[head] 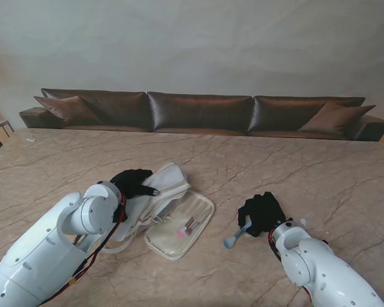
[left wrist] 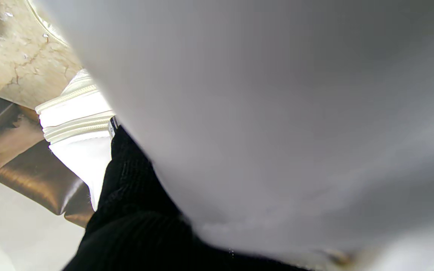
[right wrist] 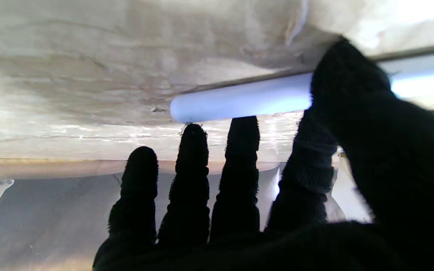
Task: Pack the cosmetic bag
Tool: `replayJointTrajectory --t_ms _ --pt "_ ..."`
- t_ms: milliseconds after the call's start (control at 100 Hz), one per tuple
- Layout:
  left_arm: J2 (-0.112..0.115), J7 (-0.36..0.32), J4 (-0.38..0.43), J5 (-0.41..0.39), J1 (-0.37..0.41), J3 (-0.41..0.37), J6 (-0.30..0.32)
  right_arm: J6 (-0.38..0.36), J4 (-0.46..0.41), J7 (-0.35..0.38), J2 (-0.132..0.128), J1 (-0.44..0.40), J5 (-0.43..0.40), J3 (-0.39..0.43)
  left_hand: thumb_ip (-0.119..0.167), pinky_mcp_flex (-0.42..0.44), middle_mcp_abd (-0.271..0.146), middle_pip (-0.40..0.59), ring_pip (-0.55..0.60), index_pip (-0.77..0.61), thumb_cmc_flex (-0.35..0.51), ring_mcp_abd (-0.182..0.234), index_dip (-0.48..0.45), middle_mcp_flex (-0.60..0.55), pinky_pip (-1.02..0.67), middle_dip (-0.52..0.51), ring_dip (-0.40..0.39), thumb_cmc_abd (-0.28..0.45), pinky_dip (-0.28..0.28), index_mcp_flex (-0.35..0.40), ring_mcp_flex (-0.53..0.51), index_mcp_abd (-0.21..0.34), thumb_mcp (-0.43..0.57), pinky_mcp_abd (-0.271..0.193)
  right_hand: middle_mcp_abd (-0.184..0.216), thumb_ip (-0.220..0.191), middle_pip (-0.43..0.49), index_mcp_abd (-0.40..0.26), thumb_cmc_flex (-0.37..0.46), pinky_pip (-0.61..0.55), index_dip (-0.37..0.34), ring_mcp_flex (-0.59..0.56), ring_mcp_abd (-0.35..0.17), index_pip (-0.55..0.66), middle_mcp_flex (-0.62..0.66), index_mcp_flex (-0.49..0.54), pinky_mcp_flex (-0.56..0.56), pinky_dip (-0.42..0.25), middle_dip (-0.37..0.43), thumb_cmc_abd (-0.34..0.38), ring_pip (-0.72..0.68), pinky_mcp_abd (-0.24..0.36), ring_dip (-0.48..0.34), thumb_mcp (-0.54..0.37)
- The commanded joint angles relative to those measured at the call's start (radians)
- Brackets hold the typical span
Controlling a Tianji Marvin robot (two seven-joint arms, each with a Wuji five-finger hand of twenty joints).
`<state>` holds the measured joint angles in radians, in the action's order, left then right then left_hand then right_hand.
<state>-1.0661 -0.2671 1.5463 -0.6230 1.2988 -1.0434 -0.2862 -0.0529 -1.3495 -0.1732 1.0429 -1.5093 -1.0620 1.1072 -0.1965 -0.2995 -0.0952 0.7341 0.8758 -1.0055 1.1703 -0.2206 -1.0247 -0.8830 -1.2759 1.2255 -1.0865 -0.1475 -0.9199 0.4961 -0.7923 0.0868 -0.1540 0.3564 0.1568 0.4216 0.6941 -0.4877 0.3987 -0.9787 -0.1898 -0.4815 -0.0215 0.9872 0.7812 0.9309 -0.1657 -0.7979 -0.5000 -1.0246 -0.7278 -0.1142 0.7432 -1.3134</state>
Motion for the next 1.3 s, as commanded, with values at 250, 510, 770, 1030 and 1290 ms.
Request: replayJointTrajectory --t_ms 250,510,770,1030,1290 --pt "-0.003 -0.007 -0.002 0.003 0.015 -0.002 0.002 -0.012 0.014 0.032 -0.006 -0.007 -0.026 -0.010 0.035 0.011 -0.045 0.028 -0.003 -0.086 0.121 0.021 -0.015 0.009 0.000 0.016 -0.008 0.075 -0.004 0.026 0.019 0.157 0.052 -0.014 0.006 -0.031 0.028 0.022 0.056 -0.025 0.030 -0.028 -0.019 0.077 0.090 0.080 -0.007 -0.003 -0.001 0.080 -0.018 0.002 0.014 0.017" --pt "-0.002 -0.009 0.000 0.003 0.018 -0.007 0.006 -0.055 0.012 0.084 -0.021 0.010 -0.064 -0.026 0.034 0.011 -0.045 0.028 -0.002 -0.085 0.121 0.020 -0.016 0.010 -0.001 0.016 -0.008 0.075 -0.004 0.025 0.018 0.157 0.052 -0.013 0.000 -0.124 0.042 -0.035 0.004 -0.026 -0.422 0.028 -0.025 -0.016 0.031 0.011 0.017 -0.012 -0.102 0.253 -0.018 0.037 0.022 -0.042" --pt "-0.003 -0.007 -0.001 0.002 0.018 -0.008 0.006 -0.073 -0.026 0.111 -0.019 0.001 -0.051 -0.008 0.034 0.011 -0.044 0.029 -0.002 -0.086 0.121 0.017 -0.016 0.007 -0.001 0.016 -0.008 0.073 -0.004 0.028 0.016 0.156 0.054 -0.010 0.008 -0.117 0.058 -0.024 -0.014 -0.021 -0.522 0.049 -0.035 -0.050 0.011 -0.010 0.032 -0.016 -0.127 0.283 -0.020 0.054 0.023 -0.052" --pt "-0.003 -0.007 -0.003 0.005 0.017 -0.007 0.006 -0.082 -0.077 0.119 -0.013 -0.021 -0.040 0.022 0.034 0.011 -0.044 0.029 -0.002 -0.086 0.121 0.017 -0.016 0.008 -0.001 0.016 -0.009 0.074 -0.005 0.027 0.017 0.154 0.055 -0.011 0.010 -0.102 0.059 -0.024 -0.001 -0.019 -0.564 0.054 -0.037 -0.062 0.006 -0.034 0.032 -0.016 -0.139 0.327 -0.021 0.058 0.021 -0.027" --pt "-0.002 -0.010 -0.003 0.006 0.015 -0.005 0.009 -0.085 -0.121 0.114 -0.003 -0.035 -0.004 0.038 0.034 0.011 -0.044 0.030 -0.002 -0.086 0.120 0.017 -0.016 0.006 -0.001 0.016 -0.009 0.074 -0.005 0.027 0.017 0.154 0.054 -0.011 0.011 -0.098 0.058 -0.022 0.003 -0.018 -0.576 0.051 -0.038 -0.069 0.011 -0.038 0.033 -0.016 -0.145 0.338 -0.020 0.057 0.020 -0.019"
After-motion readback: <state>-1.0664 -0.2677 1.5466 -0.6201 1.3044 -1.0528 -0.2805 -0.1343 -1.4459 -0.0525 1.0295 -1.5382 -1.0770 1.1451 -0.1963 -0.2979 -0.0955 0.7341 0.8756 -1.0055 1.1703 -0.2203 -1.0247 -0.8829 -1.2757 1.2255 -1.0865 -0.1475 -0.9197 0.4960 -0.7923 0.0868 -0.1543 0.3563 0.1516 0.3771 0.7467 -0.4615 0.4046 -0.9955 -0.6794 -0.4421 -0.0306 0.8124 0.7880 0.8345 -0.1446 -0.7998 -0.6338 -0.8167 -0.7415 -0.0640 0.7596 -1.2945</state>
